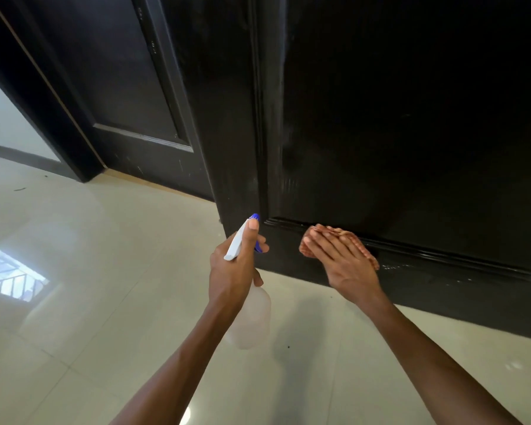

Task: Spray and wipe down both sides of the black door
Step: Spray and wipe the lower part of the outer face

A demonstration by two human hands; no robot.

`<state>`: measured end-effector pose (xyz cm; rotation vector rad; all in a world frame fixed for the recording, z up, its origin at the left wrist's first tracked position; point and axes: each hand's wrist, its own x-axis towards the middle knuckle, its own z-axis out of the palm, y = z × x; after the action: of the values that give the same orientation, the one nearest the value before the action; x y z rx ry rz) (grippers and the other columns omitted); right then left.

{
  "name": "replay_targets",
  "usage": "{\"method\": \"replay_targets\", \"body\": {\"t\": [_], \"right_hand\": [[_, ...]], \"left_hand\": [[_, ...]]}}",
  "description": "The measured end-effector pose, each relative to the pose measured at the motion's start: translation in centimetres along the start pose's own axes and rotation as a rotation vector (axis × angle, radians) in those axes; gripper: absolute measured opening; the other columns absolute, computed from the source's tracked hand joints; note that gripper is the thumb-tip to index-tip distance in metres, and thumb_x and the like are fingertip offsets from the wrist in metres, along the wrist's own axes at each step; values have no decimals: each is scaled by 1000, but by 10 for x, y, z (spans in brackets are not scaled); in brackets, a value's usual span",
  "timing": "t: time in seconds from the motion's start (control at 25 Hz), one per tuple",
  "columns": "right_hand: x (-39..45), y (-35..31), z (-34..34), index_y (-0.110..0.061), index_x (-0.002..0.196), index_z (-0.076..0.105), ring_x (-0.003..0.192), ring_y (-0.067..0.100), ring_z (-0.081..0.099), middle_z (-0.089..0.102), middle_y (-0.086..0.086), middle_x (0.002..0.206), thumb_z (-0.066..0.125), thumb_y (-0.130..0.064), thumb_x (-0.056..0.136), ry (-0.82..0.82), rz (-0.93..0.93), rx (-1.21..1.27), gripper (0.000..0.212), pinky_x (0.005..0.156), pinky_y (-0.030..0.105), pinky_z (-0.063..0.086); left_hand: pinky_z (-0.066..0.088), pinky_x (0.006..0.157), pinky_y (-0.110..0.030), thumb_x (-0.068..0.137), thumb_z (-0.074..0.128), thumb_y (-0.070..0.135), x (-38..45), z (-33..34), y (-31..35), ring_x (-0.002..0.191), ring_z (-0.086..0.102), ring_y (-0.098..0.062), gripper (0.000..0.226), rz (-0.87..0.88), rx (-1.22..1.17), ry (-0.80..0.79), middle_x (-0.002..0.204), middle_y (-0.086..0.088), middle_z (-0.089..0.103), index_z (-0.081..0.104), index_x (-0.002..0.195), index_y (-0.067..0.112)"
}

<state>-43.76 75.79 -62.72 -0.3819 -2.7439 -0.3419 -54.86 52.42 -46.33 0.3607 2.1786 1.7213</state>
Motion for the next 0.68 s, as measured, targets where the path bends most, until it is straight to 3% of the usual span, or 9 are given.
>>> {"method": "replay_targets", "body": {"t": [0.12, 0.2, 0.32, 0.48, 0.56, 0.68], "right_hand": [[-56, 34, -3, -21, 165, 19, 159, 25, 13, 13, 5, 173, 47, -14, 98, -7, 207, -1, 73, 128, 48, 14], [-73, 33, 1, -19, 164, 21, 157, 32, 18, 19, 10, 171, 49, -24, 100, 4, 375, 15, 70, 128, 51, 11], [-64, 12, 7, -17, 164, 16, 158, 37, 12, 12, 13, 172, 38, -34, 105, 3, 511, 81, 66, 127, 53, 4], [5, -35, 1, -21, 164, 17, 160, 26, 7, 8, 3, 172, 48, -20, 104, 2, 192, 98, 68, 128, 44, -3], [47, -63, -3, -21, 165, 12, 160, 18, -3, 1, 1, 173, 45, -13, 103, -14, 18, 133, 71, 128, 39, -6], [78, -80, -2, -18, 166, 9, 159, 17, -3, 0, 3, 173, 44, -9, 101, -40, -125, 158, 74, 127, 35, -4]], "left_hand": [[49, 45, -19, 80, 42, 72, -6, 19, 3, 49, 60, -11, 69, 8, -6, -76, 88, 1, 73, 73, 91, 11], [49, 45, -19, 82, 41, 70, -6, 23, 3, 51, 61, -10, 68, 10, 4, -106, 88, 2, 73, 73, 91, 11], [51, 46, -20, 83, 42, 69, -6, 20, -2, 54, 63, -9, 64, 13, 13, -111, 84, 6, 73, 73, 88, 14], [51, 47, -20, 84, 39, 71, -4, 1, -6, 47, 60, -10, 59, 31, 59, -43, 76, 12, 71, 72, 82, 22], [54, 53, -24, 83, 37, 73, -4, -8, -7, 45, 59, -13, 61, 46, 85, -8, 77, 10, 72, 72, 81, 24], [55, 59, -31, 82, 36, 74, -2, -16, -10, 44, 59, -14, 58, 42, 84, 17, 78, 4, 72, 70, 80, 27]]}}
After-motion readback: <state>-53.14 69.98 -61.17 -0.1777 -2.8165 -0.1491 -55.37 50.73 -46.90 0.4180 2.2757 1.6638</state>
